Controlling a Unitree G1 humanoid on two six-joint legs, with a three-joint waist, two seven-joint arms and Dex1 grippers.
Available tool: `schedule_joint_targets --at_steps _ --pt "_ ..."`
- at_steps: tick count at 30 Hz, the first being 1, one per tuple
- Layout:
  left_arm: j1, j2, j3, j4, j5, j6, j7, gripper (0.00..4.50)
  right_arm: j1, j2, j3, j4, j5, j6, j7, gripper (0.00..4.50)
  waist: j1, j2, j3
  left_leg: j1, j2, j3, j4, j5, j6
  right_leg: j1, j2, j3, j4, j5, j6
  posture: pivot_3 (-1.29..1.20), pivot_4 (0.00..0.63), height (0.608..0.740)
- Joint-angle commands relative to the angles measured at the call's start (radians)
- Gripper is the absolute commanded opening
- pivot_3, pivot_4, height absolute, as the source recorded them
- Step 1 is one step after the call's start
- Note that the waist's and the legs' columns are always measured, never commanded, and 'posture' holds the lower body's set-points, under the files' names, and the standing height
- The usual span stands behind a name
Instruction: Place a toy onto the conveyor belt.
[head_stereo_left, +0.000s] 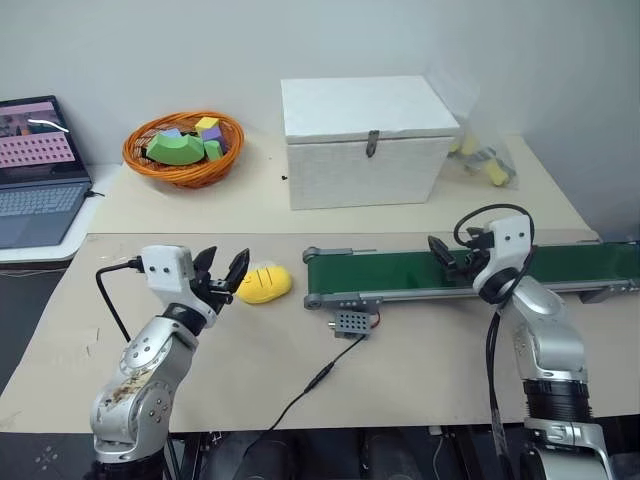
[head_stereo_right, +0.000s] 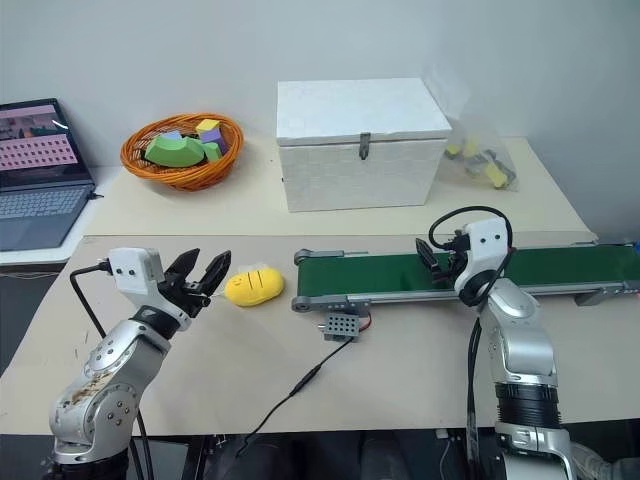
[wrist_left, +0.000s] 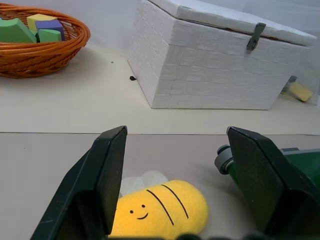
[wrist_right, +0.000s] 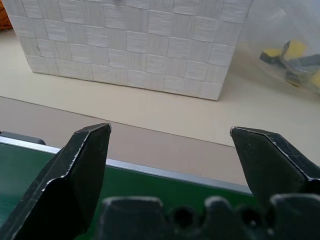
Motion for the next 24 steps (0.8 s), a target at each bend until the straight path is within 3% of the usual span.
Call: schedule_joint_targets --at_steps 1,3,7,14,18,21,24 --pt "-0.005 0.011 -0.013 -0.005 0.026 -0.019 -0.007 3.39 -0.029 0.002 0.011 -0.037 -0.013 -0.037 -0.002 4.50 0.000 0.000 0.000 0.000 0.000 0.000 0.000 0.000 0.000 0.000 0.000 0.000 0.000 0.000 0.000 0.00 0.150 0.740" --pt "-0.001 -0.003 -0.032 0.009 0.036 -0.013 -0.001 3.39 -0.073 0.008 0.081 -0.030 -0.025 -0.051 0.056 4.50 -0.005 0.000 0.000 0.000 0.000 0.000 0.000 0.000 0.000 0.000 0.000 0.000 0.000 0.000 0.000 0.00 0.150 0.740" --pt "-0.007 -0.013 -0.043 0.027 0.042 -0.016 -0.009 3.39 -0.117 -0.010 0.253 -0.132 0.032 -0.052 0.313 4.50 -0.018 0.000 0.000 0.002 0.001 0.001 0.000 0.000 0.000 0.000 0.002 0.002 0.001 0.000 0.000 0.00 0.150 0.740" --pt "-0.010 -0.040 -0.049 0.021 0.042 -0.033 -0.006 3.39 -0.110 -0.161 0.419 -0.361 0.198 -0.014 0.767 4.50 0.002 0.000 0.000 -0.001 0.003 -0.001 0.000 -0.001 0.001 0.001 0.003 -0.001 -0.004 0.000 0.000 0.00 0.150 0.740" --pt "-0.010 -0.147 0.069 0.018 -0.158 0.034 0.074 3.39 -0.135 -0.167 0.426 -0.347 0.200 -0.015 0.799 4.50 0.005 0.000 0.000 -0.001 0.003 -0.001 0.001 -0.001 0.001 0.001 0.002 -0.001 -0.004 0.000 0.000 0.00 0.150 0.740" --pt "-0.013 -0.299 0.235 0.122 -0.526 0.068 0.285 3.39 -0.145 -0.154 0.430 -0.308 0.164 -0.035 0.788 4.50 0.005 0.000 0.000 0.000 0.005 -0.002 0.001 -0.001 0.000 0.000 0.003 -0.001 -0.003 0.000 0.000 0.00 0.150 0.740" --pt "-0.008 -0.386 0.320 0.203 -0.786 0.044 0.459 3.39 -0.142 -0.150 0.425 -0.296 0.148 -0.040 0.782 4.50 0.007 -0.001 0.000 0.001 0.005 -0.002 0.000 0.000 -0.001 0.001 0.003 -0.001 -0.002 0.001 0.000 0.00 0.150 0.740"
